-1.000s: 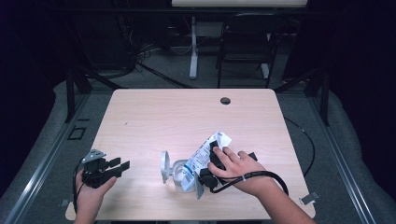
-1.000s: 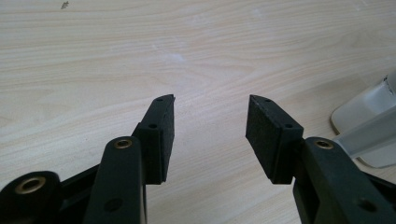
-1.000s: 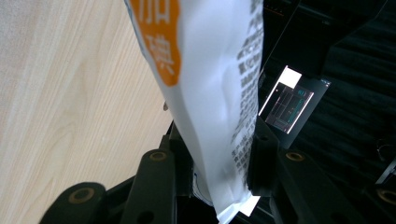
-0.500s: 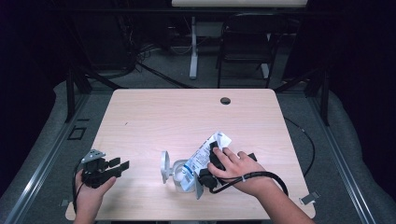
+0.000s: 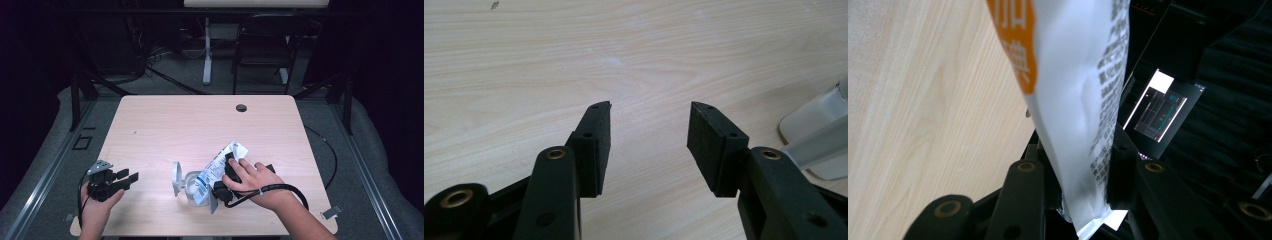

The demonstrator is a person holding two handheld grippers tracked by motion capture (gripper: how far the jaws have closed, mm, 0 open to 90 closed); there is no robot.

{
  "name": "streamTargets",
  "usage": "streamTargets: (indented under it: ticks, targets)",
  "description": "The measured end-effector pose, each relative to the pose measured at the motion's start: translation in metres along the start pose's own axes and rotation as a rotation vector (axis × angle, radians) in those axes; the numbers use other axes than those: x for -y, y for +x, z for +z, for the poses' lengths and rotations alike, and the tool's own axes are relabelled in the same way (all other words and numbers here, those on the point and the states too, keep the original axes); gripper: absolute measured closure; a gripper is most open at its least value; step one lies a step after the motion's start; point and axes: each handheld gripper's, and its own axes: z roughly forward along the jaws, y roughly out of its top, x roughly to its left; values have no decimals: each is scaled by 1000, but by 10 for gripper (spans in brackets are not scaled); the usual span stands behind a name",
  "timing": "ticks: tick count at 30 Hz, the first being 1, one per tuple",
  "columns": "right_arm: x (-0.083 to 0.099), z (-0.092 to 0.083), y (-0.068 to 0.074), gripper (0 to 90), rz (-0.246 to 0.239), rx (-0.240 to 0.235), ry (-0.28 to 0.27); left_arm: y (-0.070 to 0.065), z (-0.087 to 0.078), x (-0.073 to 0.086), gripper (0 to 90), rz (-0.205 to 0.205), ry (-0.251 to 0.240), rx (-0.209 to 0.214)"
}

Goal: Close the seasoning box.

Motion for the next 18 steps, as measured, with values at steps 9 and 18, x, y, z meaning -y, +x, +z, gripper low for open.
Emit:
streamTargets:
  ticks: [9,18]
  targets:
    - [0,0,0,763,3,-10,3,0,0,0,525,0,0,-1]
    - [0,-1,0,784,0,-16,-2,1,0,0,527,1,-6,-4]
